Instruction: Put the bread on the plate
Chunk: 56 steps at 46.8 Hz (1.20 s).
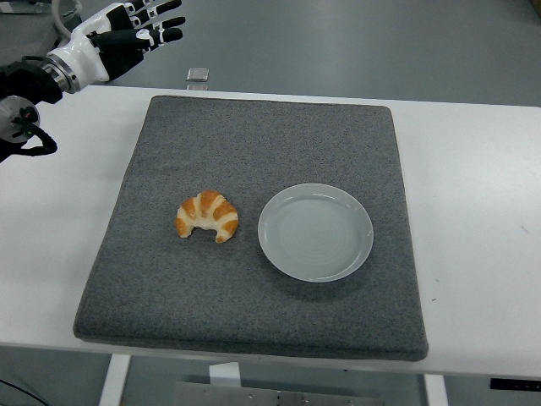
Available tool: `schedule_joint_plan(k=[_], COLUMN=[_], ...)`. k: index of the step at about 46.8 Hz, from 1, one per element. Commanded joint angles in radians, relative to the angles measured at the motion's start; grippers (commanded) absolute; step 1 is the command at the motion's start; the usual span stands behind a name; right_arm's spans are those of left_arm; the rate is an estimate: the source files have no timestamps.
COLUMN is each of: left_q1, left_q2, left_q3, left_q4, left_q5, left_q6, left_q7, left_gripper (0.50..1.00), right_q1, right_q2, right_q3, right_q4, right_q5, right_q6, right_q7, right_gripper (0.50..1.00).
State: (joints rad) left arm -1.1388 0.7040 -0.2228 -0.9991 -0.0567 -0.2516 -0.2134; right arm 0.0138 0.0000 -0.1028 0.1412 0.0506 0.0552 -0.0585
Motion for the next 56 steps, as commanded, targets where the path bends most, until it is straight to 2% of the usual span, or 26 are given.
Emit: schedule_joint_plan(k=[1,5,9,16,23,30,40,47,56], left_q1=[-0.080,-0.171,-0.268,-0.421,-0.492,-0.489,-0.447,-0.401,-0.383], left_q2=[0.018,0.043,0.061,0.071,0.083,0.078,0.063,0.054,0.091], left_q3=[0.097,0.201,0.299,0.445,0.531,0.574,0.592,0.594,0.599], left_q4=[-0.071,-0.154,-0.220,-0.279,-0.364,-0.418,-0.418,-0.437,-0.507], left_q5=[0.090,0.202,0.305,0.452,0.583,0.715,0.745,0.747,0.771], left_q6=[0.064,0.132,0.172,0.178,0.176,0.176,0.183,0.213,0.222], left_q7=[0.009,0.015,0.015,0.040,0.089,0.132,0.132,0.132,0.134], left_gripper=[0.943,0.943,0.943,0.943,0.947,0.947,0.949,0.949,0.947], right_q1=[0.000,0.000,0.000,0.000,0.000,0.000,0.002,0.001,0.003], right_q2=[0.000,0.000,0.000,0.000,0.000,0.000,0.000,0.000,0.000], right_q3=[0.000,0.000,0.000,0.000,0.000,0.000,0.000,0.000,0.000], right_q4=[0.000,0.000,0.000,0.000,0.000,0.000,-0.002,-0.002,0.000], right_q5=[0.000,0.000,0.000,0.000,0.000,0.000,0.000,0.002,0.002], right_q6=[0.000,0.000,0.000,0.000,-0.003,-0.003,-0.005,-0.005,-0.006], right_q7=[0.000,0.000,0.000,0.000,0.000,0.000,0.000,0.000,0.000], right_gripper=[0.930,0.930,0.930,0.930,0.930,0.930,0.930,0.930,0.930])
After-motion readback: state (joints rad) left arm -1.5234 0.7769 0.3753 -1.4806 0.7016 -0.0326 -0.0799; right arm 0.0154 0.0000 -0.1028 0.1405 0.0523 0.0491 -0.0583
